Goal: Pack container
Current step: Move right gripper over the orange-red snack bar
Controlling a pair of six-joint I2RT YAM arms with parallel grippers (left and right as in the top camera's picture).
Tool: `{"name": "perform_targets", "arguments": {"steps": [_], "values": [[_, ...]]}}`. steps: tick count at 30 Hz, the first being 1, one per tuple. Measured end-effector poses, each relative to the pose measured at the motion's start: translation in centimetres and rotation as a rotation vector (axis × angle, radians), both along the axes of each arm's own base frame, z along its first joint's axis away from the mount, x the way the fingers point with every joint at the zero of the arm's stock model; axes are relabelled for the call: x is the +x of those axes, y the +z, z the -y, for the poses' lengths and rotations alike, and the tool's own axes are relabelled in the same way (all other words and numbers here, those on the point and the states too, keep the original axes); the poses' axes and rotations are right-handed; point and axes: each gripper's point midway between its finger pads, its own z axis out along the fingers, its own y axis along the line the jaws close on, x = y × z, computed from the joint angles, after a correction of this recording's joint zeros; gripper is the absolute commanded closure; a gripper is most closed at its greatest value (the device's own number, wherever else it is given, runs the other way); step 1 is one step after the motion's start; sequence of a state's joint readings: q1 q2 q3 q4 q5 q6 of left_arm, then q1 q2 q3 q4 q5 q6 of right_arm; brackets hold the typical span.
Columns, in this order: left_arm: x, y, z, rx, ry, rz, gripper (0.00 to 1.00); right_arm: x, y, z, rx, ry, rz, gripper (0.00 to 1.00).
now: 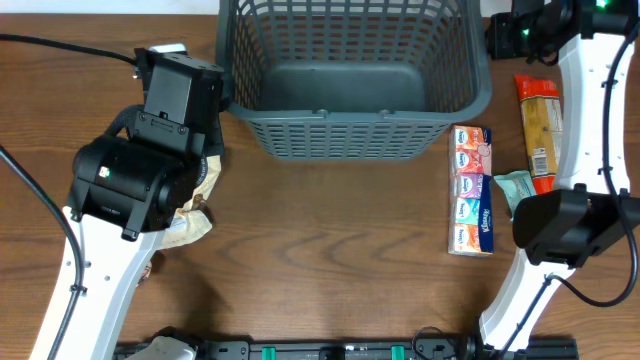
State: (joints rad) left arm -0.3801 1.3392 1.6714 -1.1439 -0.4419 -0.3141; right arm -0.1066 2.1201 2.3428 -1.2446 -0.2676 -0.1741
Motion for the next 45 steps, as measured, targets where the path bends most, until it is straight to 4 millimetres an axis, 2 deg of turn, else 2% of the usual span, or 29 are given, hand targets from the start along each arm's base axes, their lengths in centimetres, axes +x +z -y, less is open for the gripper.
{"name": "perform_targets", "arguments": {"steps": [5,14,16,17,19,23,26,28,33,35,41,43,45], "values": [[0.0,0.0,0.0,0.000,0.000,-0.001,0.43,0.0,0.0,-0.7,0.002,0.022,0.002,0.87],[0.0,0.0,0.0,0.000,0.000,-0.001,0.43,0.0,0.0,-0.9,0.000,0.032,0.004,0.85],[0.0,0.0,0.0,0.000,0.000,-0.001,0.43,0.0,0.0,-0.8,-0.001,0.032,0.004,0.70],[0.0,0.0,0.0,0.001,0.000,-0.001,0.43,0.0,0.0,-0.9,-0.003,0.036,0.005,0.65],[0.0,0.0,0.0,0.001,0.000,-0.002,0.39,0.1,-0.1,-0.4,-0.021,0.011,0.003,0.59],[-0.2,-0.2,-0.3,0.001,0.011,-0.010,0.32,0.1,-0.3,0.6,-0.058,-0.049,-0.011,0.52],[-0.5,-0.5,-1.5,-0.005,0.059,-0.030,0.32,-0.5,-0.7,1.9,-0.086,-0.101,-0.044,0.51],[-0.8,-0.9,-2.6,-0.010,0.095,-0.049,0.32,-0.9,-0.9,2.9,-0.095,-0.137,-0.062,0.45],[-1.3,-1.6,-4.1,-0.062,0.153,-0.084,0.27,-2.1,-1.4,7.0,-0.107,-0.284,-0.112,0.45],[-1.8,-2.0,-4.7,-0.091,0.188,-0.106,0.22,-3.1,-1.7,8.8,-0.104,-0.350,-0.148,0.45],[-4.2,-3.6,-7.1,-0.187,0.378,-0.180,0.18,-7.5,-3.0,13.2,-0.095,-0.553,-0.300,0.44],[-4.7,-3.9,-7.8,-0.225,0.427,-0.193,0.16,-8.6,-3.2,14.1,-0.108,-0.613,-0.336,0.40],[-4.8,-4.1,-8.2,-0.262,0.459,-0.197,0.15,-9.2,-3.5,14.6,-0.121,-0.648,-0.358,0.29]]}}
